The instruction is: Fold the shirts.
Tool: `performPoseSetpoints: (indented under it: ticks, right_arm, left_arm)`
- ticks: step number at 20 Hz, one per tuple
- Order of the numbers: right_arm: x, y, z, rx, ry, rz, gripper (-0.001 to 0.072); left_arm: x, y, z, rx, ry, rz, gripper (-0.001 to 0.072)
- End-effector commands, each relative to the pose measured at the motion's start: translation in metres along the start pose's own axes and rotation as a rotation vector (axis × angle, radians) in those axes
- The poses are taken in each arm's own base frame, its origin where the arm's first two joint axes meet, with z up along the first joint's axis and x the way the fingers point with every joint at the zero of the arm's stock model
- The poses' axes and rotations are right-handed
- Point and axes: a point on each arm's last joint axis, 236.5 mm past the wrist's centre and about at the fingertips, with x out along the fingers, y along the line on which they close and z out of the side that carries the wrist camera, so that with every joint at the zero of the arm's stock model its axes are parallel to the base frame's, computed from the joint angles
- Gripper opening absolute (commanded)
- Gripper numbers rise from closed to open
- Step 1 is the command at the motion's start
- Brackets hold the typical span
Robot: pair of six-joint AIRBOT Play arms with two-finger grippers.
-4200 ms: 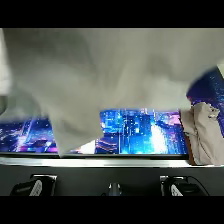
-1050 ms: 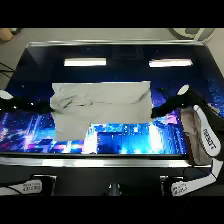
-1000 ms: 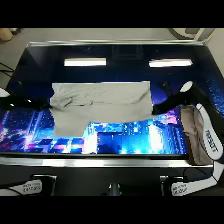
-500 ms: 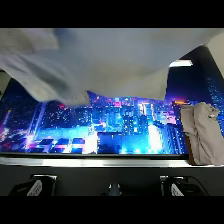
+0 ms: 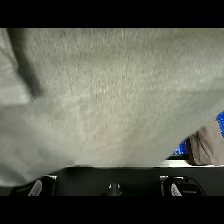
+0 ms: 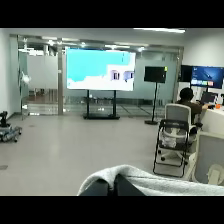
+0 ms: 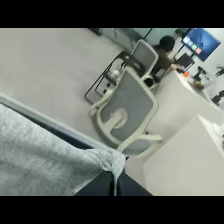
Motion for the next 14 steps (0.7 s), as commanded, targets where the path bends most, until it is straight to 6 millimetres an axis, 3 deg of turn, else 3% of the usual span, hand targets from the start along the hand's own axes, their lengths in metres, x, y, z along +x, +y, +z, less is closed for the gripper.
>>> performPoseSetpoints:
  ticks: [1,3,6,10,12,14]
  right_arm:
    - [0.029,0.025,-0.042,0.000,0.184,0.114,0.0020]
    - [0.072,0.057,-0.087,0.007,0.376,0.251,0.0020]
    - [0.135,0.122,-0.178,0.019,0.711,0.491,0.0020]
    - [0.238,0.203,-0.285,0.029,0.894,0.628,0.0020]
    - [0.283,0.241,-0.321,0.020,0.899,0.651,0.0020]
    - [0.320,0.269,-0.343,0.057,0.876,0.622,0.0021]
  left_arm:
    - [0.026,0.015,-0.044,-0.025,0.175,0.007,0.0027]
    - [0.056,0.033,-0.102,-0.069,0.389,0.006,0.0028]
    - [0.098,0.062,-0.220,-0.152,0.742,-0.014,0.0028]
    - [0.138,0.086,-0.400,-0.308,1.039,-0.001,0.0028]
    - [0.156,0.093,-0.478,-0.345,1.112,0.017,0.0028]
    - [0.177,0.096,-0.528,-0.310,1.141,-0.002,0.0028]
